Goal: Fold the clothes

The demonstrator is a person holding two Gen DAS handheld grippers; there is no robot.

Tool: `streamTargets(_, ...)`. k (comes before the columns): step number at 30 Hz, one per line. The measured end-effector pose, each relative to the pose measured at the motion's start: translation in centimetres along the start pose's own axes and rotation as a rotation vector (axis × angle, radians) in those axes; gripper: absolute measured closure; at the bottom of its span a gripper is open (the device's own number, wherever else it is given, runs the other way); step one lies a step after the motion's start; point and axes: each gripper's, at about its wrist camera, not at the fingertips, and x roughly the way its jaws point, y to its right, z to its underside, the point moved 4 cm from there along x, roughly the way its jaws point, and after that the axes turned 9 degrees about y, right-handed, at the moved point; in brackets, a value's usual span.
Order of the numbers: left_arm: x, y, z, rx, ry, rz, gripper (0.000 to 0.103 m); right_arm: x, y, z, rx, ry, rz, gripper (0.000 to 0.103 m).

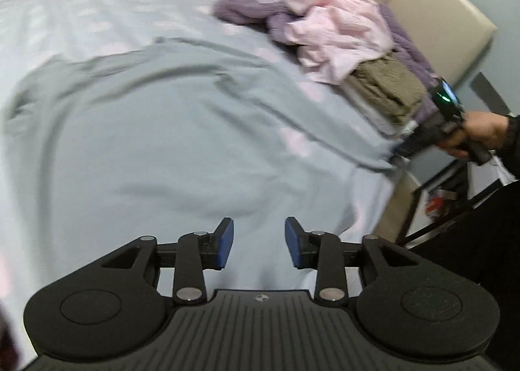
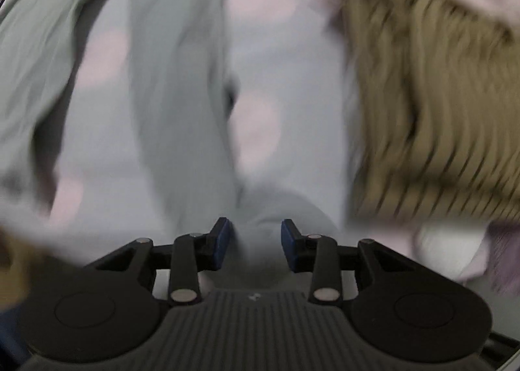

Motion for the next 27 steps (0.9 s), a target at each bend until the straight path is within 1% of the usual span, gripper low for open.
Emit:
streamTargets(1,-0.5,-0.8,0.2,-0.012,-0.002,-0.011,0.066,-0.2,-0.4,0.4,-0.024,-0.018,-0.013,0.064)
streamTargets(2,-1.0,-1.6,0.3,-0.025,-0.003,-0.021,0.066,-0.6,-0.7,0.5,-0.042,-0.015,-0.012,0.064)
streamTargets(5,-1.6,-4.2,0.6,-0.066,0.002,-0.072,0.066,-2.7,-1.2,-1.7,-0.031,0.101,0.023,0.064)
streamTargets(8,-2.0,-6.6,0.8,-0.049,0.033,-0.171,0.064,-4.5,-2.5,-4.8,0.001,0.224,0.015,0.063)
streamTargets(10,-2.3,-8.2,1.0,-0.056,0.049,-0.234,0.06,-5.3,-4.1,-7.1,0.027,0.301,-0.005,0.053)
streamTargets(11,-2.4,-9.2,1.2,-0.073,0.054,-0.263,0.06,-5.0,-5.2,-8.1,0.046,0.305,-0.038,0.053)
streamTargets(13,-2.7,-10.7,1.9,-0.123,0.048,-0.296,0.06,-4.1,-7.4,-10.0,0.085,0.305,-0.11,0.052)
streamTargets(15,-3.2,-11.6,2.6,-0.15,0.041,-0.302,0.06,-2.2,-10.5,-10.9,0.053,0.254,-0.188,0.052)
streamTargets(18,-3.4,-11.4,3.7,-0.134,0.028,-0.281,0.06,0.2,-13.3,-9.9,-0.039,0.132,-0.253,0.052)
streamTargets(20,-3.2,-11.1,4.6,-0.124,0.009,-0.254,0.06,1.7,-15.1,-9.2,-0.101,0.05,-0.295,0.05)
streamTargets(21,-3.1,-11.0,5.1,-0.125,-0.003,-0.238,0.06,2.1,-15.2,-8.9,-0.094,0.031,-0.305,0.047)
streamTargets(22,-2.9,-10.8,5.6,-0.13,-0.014,-0.22,0.06,2.4,-15.2,-8.5,-0.084,0.015,-0.314,0.046)
streamTargets(24,-2.6,-10.5,6.4,-0.13,-0.031,-0.195,0.06,2.7,-15.0,-8.2,-0.041,0.007,-0.38,0.046)
streamTargets(26,-2.2,-10.2,6.9,-0.11,-0.044,-0.19,0.06,3.1,-15.0,-8.0,-0.021,0.005,-0.446,0.046)
streamTargets(27,-2.2,-10.2,7.0,-0.107,-0.046,-0.196,0.06,2.9,-15.2,-7.8,-0.03,0.003,-0.461,0.049)
